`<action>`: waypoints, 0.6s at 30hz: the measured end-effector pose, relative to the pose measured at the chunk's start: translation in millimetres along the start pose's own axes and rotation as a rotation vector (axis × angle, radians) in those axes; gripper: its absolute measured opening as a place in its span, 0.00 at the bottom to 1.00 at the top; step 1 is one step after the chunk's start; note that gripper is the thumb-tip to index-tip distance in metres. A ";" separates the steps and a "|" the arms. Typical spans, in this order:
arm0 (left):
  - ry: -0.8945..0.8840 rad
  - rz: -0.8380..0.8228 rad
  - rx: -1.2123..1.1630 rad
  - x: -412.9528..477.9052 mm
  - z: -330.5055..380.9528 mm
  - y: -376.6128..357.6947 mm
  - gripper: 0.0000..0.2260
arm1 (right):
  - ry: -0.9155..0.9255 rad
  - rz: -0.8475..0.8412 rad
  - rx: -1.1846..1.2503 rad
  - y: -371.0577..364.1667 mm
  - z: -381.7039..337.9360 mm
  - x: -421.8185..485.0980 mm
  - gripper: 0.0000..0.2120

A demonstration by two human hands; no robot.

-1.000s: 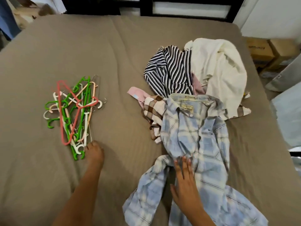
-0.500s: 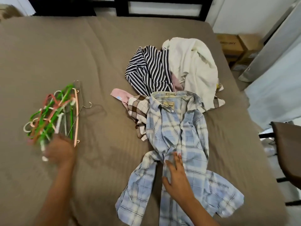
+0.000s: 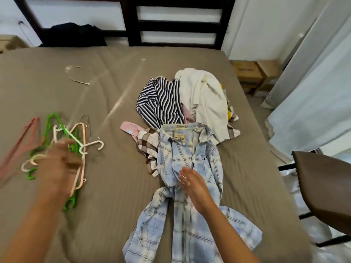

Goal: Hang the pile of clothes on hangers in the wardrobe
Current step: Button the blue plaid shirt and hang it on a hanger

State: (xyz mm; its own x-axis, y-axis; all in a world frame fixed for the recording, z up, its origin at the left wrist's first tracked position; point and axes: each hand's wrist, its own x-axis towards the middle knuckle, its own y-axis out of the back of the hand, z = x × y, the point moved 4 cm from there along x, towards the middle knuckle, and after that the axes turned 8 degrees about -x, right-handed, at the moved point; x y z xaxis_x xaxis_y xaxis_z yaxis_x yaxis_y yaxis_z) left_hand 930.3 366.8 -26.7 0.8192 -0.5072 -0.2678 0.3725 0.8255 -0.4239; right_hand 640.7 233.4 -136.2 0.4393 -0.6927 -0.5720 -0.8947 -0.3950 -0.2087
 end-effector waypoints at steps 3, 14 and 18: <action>0.247 -0.199 -0.046 -64.2 -85.8 -58.7 0.14 | -0.049 -0.213 0.214 -8.8 -31.0 4.0 0.31; 0.555 -0.541 0.614 -90.4 -247.9 -131.1 0.14 | 0.166 0.256 -0.256 101.5 -58.1 27.9 0.13; 0.265 -0.198 0.899 12.1 -241.6 -133.5 0.22 | 0.202 0.369 -0.666 168.3 -67.6 45.7 0.14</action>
State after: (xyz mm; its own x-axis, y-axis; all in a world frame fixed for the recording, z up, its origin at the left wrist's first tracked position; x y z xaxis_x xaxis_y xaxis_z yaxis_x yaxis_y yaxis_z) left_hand 785.2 190.7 -182.4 0.6212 -0.6061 -0.4968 0.7794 0.5440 0.3108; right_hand 515.7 94.4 -143.8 0.1872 -0.9203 -0.3436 -0.7761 -0.3530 0.5226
